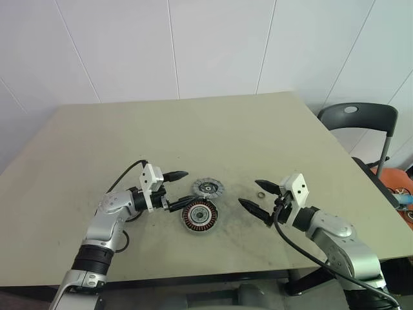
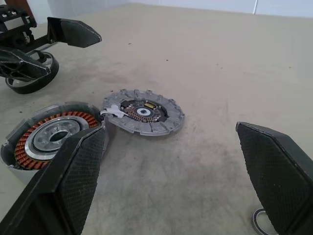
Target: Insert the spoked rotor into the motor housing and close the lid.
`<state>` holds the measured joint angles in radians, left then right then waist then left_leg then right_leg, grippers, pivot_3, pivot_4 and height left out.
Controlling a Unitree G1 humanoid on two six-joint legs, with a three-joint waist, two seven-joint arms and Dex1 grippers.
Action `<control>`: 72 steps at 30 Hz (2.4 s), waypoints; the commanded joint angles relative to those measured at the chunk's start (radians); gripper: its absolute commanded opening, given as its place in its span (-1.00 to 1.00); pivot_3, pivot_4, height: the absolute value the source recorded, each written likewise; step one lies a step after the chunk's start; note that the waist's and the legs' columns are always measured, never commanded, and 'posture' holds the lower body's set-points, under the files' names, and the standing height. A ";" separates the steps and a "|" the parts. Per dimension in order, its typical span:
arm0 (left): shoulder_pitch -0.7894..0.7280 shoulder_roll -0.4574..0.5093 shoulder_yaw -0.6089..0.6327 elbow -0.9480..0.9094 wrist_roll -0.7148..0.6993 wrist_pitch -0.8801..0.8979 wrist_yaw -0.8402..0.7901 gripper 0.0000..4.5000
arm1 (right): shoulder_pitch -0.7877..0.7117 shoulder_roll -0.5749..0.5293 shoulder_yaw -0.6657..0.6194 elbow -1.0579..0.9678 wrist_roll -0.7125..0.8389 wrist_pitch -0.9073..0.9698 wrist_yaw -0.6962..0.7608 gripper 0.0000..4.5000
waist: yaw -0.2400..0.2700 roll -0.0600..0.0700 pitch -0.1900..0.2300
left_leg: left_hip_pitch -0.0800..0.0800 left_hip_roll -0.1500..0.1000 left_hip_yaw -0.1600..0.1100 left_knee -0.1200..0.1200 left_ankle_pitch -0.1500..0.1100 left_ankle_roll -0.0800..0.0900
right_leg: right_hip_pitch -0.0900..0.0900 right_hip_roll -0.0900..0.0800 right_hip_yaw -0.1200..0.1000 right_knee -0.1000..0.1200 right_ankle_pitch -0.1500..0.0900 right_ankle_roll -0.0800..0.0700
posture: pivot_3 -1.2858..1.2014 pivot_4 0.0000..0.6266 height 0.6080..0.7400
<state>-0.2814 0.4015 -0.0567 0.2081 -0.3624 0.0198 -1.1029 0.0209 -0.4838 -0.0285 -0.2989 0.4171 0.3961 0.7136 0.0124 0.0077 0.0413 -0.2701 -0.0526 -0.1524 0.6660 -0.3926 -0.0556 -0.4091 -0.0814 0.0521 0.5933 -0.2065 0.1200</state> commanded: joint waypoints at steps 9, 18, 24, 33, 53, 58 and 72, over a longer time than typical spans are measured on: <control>-0.016 0.003 0.019 -0.033 -0.016 -0.007 0.004 1.00 | -0.025 0.003 -0.018 -0.021 0.010 -0.024 -0.001 0.99 | 0.000 0.000 0.000 | 0.000 0.000 0.000 0.000 0.000 0.000 | 0.000 0.000 0.000 0.000 -0.001 0.002 | 0.03 -1.00 1.00; -0.024 -0.005 0.014 -0.047 -0.011 0.003 0.023 1.00 | -0.071 -0.010 -0.003 0.109 -0.090 0.093 -0.128 0.99 | 0.001 0.000 0.000 | 0.000 0.000 0.000 0.000 0.000 0.000 | 0.000 0.000 0.000 0.000 -0.001 0.001 | 0.03 -1.00 1.00; -0.038 -0.009 0.014 -0.053 -0.013 0.014 0.035 1.00 | -0.104 0.009 -0.020 0.170 -0.085 0.204 -0.189 0.99 | -0.001 0.000 0.000 | 0.000 0.000 0.000 0.000 0.000 0.000 | -0.003 0.000 0.000 -0.001 0.001 -0.001 | 0.03 -1.00 1.00; -0.036 -0.011 0.014 -0.073 -0.016 0.026 0.048 1.00 | -0.140 0.054 -0.018 0.222 -0.113 0.223 -0.263 0.99 | -0.003 0.000 0.001 | 0.000 0.000 0.000 -0.001 0.000 0.000 | 0.000 0.000 0.000 -0.001 -0.001 0.001 | 0.03 -1.00 1.00; -0.073 -0.005 0.020 -0.084 -0.014 0.052 0.083 1.00 | -0.095 0.004 0.039 0.257 -0.170 0.188 -0.189 -0.70 | 0.001 -0.003 -0.001 | 0.001 0.000 0.000 0.000 0.000 0.000 | 0.002 0.000 0.000 -0.001 -0.002 0.003 | 0.03 -1.00 1.00; -0.072 -0.003 0.023 -0.111 -0.030 0.088 0.087 1.00 | -0.132 0.091 -0.055 0.173 -0.099 0.097 -0.225 -0.70 | 0.000 -0.002 0.000 | 0.000 0.000 -0.001 0.000 0.000 0.000 | -0.001 0.000 0.000 -0.002 0.000 -0.001 | 0.03 -1.00 1.00; -0.136 0.084 0.072 -0.124 -0.090 0.200 0.037 1.00 | -0.265 0.037 0.186 0.014 -0.102 0.314 -0.138 -0.70 | 0.000 -0.002 0.001 | -0.015 -0.001 -0.002 0.000 0.003 -0.005 | -0.020 -0.001 -0.001 -0.001 0.001 -0.001 | 0.03 -1.00 1.00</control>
<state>-0.3935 0.4720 -0.0120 0.1134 -0.4282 0.2152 -1.0507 -0.2109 -0.4385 0.1534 -0.2632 0.3212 0.7021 0.5728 0.0120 0.0061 0.0418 -0.2858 -0.0532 -0.1540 0.6660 -0.3898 -0.0609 -0.4301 -0.0821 0.0511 0.5921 -0.2055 0.1188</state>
